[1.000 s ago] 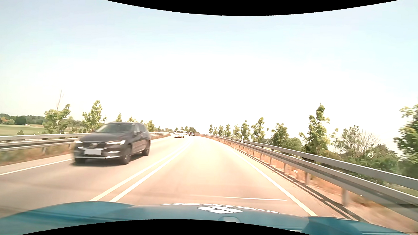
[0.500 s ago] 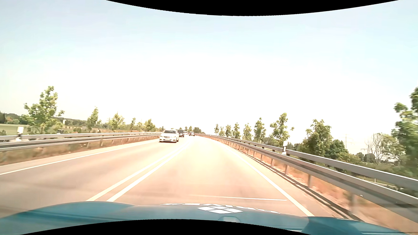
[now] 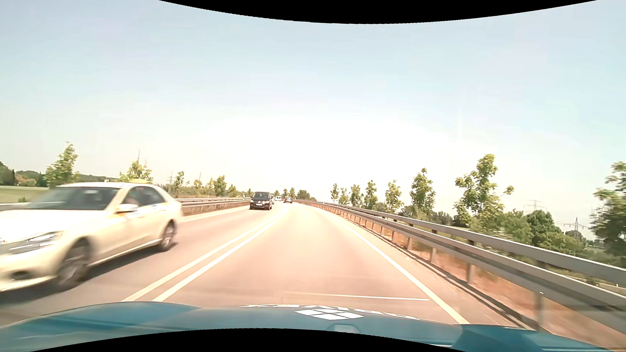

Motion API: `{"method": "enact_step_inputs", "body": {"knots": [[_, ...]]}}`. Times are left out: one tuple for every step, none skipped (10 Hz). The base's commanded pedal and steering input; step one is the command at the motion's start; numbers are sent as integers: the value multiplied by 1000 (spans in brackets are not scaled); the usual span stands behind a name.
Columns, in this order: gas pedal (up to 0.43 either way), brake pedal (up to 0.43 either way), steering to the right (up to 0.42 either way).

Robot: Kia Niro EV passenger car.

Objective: Follow the waypoints while adhering to traffic rules and regulations

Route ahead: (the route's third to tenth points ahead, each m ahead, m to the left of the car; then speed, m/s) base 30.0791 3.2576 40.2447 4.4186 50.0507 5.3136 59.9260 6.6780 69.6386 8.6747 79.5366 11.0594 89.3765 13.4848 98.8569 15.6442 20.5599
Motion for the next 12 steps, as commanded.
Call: {"method": "enact_step_inputs", "body": {"knots": [[189,0,-16],[189,0,-16],[189,0,-16],[189,0,-16],[189,0,-15],[177,0,-15],[177,0,-16],[169,0,-16],[157,0,-16],[157,0,-16],[157,0,-16],[157,0,-16]]}}
